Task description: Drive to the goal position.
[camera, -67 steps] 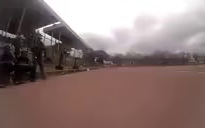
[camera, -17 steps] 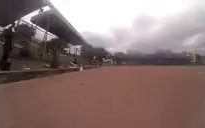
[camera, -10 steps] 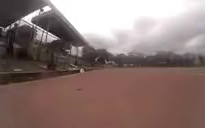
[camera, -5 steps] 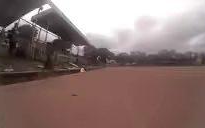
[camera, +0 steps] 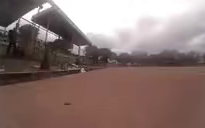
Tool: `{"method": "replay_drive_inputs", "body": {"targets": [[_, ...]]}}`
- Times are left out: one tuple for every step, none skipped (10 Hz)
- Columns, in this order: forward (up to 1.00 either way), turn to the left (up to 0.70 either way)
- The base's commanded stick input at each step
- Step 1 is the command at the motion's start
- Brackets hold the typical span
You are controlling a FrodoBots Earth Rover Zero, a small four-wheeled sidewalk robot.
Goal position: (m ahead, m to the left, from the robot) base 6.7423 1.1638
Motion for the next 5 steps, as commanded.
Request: {"method": "replay_drive_inputs", "body": {"targets": [[1.0, 0.0], [1.0, 0.0], [1.0, 0.0], [1.0, 0.0], [1.0, 0.0]]}}
